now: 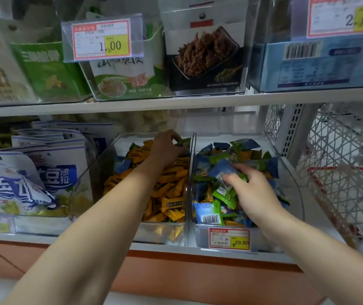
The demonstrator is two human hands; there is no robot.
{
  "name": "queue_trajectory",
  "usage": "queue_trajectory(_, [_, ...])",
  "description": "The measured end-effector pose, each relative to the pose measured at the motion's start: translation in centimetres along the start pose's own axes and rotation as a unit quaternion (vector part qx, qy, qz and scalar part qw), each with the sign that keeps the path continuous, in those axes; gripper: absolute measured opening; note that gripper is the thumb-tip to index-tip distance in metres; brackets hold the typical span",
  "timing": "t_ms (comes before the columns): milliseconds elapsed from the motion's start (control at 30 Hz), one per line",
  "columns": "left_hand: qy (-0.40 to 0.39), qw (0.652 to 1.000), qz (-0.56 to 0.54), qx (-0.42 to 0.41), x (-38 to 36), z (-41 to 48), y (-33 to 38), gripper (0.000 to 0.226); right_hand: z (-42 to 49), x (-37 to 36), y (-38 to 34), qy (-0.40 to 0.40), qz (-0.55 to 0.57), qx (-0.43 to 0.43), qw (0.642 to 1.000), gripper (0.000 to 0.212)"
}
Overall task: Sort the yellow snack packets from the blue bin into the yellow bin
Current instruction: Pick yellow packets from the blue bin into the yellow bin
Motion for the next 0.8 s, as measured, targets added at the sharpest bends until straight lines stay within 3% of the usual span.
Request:
queue_trajectory(67, [-0.003, 0.999, -0.055, -0.002, 0.6, -0.8, -0.3, 0.042, 0.0, 0.1, 0.0, -0.001, -0.001, 0.004, 1.0, 0.022])
queue_trajectory(167, [0.051, 0.994, -0.084, -0.042, 2.6, -2.6, 0.3, 0.032, -0.2, 0.1, -0.3, -0.003, 0.013, 0.009, 1.0, 0.014])
queue_trajectory(300, [0.09, 0.987, -0.112, -0.071, 5.6, -6.0, 2.2, 0.019, -0.5, 0.5, -2.3, -0.021, -0.013, 0.019, 1.0, 0.046])
queue_trajectory(433, [0.04, 0.987, -0.14, -0.07, 6.0, -11.9, 3.4, 0.022, -0.4, 3.6, -3.9, -0.005, -0.057, 0.072, 0.996, 0.043])
queue_trajectory(633, [-0.056, 0.984, -0.024, -0.167, 2.1, -17.0, 5.8, 0.035, -0.6, 7.8, -4.4, -0.012, -0.181, 0.093, 0.979, 0.026])
queue_trajectory(800, [-0.077, 0.963, 0.174, -0.191, -1.1, -17.0, 6.4, 0.051, -0.5, 7.1, -2.5, -0.109, -0.331, 0.119, 0.93, 0.042])
Point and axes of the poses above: each hand's wrist, its own z-axis towards the middle knuckle, its own x-axis out of the back of the hand, y = z × x, the point moved 2 cm from there along z, towards the middle knuckle, and after that the axes turned 14 degrees about x, right-handed, at the moved point
